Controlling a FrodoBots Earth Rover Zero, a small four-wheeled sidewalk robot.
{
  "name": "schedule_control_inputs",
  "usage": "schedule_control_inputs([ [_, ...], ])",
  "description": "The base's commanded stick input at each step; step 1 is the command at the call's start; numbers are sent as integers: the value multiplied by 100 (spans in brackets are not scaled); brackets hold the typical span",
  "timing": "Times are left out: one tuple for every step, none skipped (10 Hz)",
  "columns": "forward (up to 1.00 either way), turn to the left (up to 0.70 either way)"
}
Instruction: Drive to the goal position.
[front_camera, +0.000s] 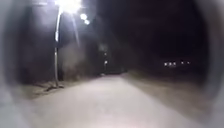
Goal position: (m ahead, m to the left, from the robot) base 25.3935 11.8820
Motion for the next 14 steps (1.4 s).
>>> schedule_control_inputs([
  [70, 0],
  [70, 0],
  [70, 0],
  [70, 0],
  [70, 0],
  [70, 1],
  [70, 14],
  [70, 13],
  [70, 8],
  [70, 0],
  [70, 0],
  [70, 0],
  [70, 0],
  [70, 0],
])
